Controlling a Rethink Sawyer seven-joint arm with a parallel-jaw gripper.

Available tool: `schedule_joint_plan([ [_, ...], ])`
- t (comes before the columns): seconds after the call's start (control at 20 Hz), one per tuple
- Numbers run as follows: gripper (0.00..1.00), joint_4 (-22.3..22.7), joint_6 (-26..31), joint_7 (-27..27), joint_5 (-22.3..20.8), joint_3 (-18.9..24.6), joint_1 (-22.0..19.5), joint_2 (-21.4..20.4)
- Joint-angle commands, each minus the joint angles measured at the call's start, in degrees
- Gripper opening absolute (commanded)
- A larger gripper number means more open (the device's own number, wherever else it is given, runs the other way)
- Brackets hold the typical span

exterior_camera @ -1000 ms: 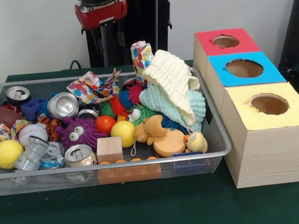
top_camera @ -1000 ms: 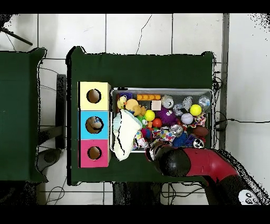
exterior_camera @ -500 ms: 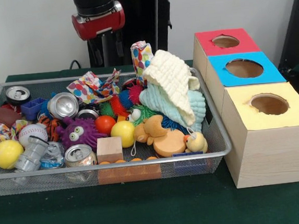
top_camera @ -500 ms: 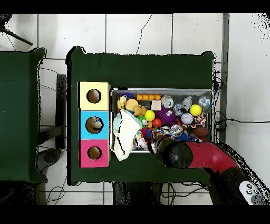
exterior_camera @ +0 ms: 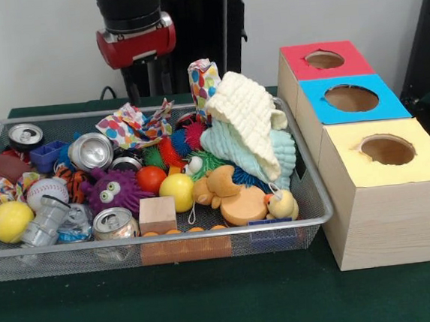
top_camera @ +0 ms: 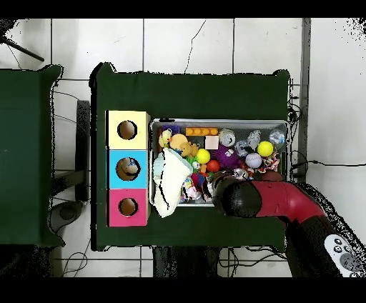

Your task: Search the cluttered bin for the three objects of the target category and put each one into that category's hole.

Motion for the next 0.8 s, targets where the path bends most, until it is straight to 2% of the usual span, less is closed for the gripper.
schedule_joint_plan([
  [0.05, 1.00, -9.8, 6.2, -4.2, -3.5, 1.4, 1.1, 3.2],
  [0.55, 1.00, -19.5, 11.2, -8.6, -4.5, 2.4, 2.6, 8.5],
  [0.8, 1.00, -23.0, 11.5, -10.2, -6.9, 2.5, 3.8, 10.9],
])
